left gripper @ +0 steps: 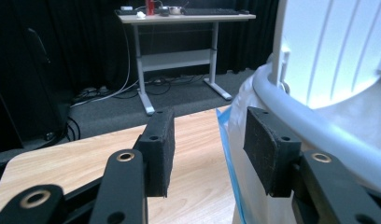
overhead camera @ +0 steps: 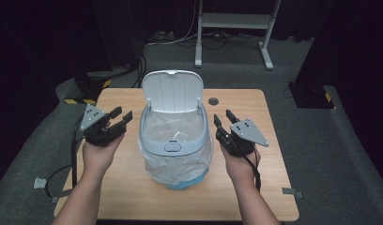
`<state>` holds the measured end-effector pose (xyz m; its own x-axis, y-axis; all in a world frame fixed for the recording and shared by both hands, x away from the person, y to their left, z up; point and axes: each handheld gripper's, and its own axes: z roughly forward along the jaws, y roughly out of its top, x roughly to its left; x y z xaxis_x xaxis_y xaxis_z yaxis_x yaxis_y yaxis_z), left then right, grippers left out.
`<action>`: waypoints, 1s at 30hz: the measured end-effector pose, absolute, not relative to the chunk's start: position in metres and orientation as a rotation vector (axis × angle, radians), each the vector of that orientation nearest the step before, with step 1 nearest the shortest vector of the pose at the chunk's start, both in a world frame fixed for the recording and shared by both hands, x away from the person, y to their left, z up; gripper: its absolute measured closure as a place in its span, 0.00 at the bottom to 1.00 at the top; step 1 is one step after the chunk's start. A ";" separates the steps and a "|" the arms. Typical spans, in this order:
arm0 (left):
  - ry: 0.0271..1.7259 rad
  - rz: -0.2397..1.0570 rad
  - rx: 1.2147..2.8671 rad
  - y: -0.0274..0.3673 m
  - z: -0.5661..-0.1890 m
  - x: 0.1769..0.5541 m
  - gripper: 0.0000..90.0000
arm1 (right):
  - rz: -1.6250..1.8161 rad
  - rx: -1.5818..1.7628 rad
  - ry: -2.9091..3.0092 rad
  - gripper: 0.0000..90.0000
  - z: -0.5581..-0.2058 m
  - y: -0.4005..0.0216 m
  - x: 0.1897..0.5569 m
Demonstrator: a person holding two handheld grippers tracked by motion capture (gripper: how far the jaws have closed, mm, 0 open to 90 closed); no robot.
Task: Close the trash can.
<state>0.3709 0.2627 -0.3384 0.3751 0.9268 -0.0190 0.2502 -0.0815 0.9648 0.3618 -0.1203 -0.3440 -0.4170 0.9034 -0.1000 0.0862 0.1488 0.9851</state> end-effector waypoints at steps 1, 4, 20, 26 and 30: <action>1.084 0.800 1.579 0.262 -0.337 0.373 0.58 | 1.352 0.966 1.668 0.62 -0.342 -0.119 0.365; 1.092 0.809 1.585 0.259 -0.331 0.382 0.58 | 1.353 0.975 1.670 0.61 -0.337 -0.117 0.373; 1.130 0.795 1.558 0.242 -0.307 0.427 0.59 | 1.322 0.987 1.694 0.63 -0.316 -0.092 0.429; 1.127 0.789 1.549 0.235 -0.296 0.437 0.59 | 1.316 0.994 1.706 0.63 -0.308 -0.086 0.440; 1.109 0.777 1.545 0.228 -0.292 0.437 0.59 | 1.304 0.979 1.712 0.63 -0.306 -0.084 0.444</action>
<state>0.4371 0.2283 -0.2920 0.3636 0.9296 -0.0607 0.2596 -0.0385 0.9650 0.4436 -0.0842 -0.3055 -0.4194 0.9003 -0.1163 0.1272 0.1851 0.9744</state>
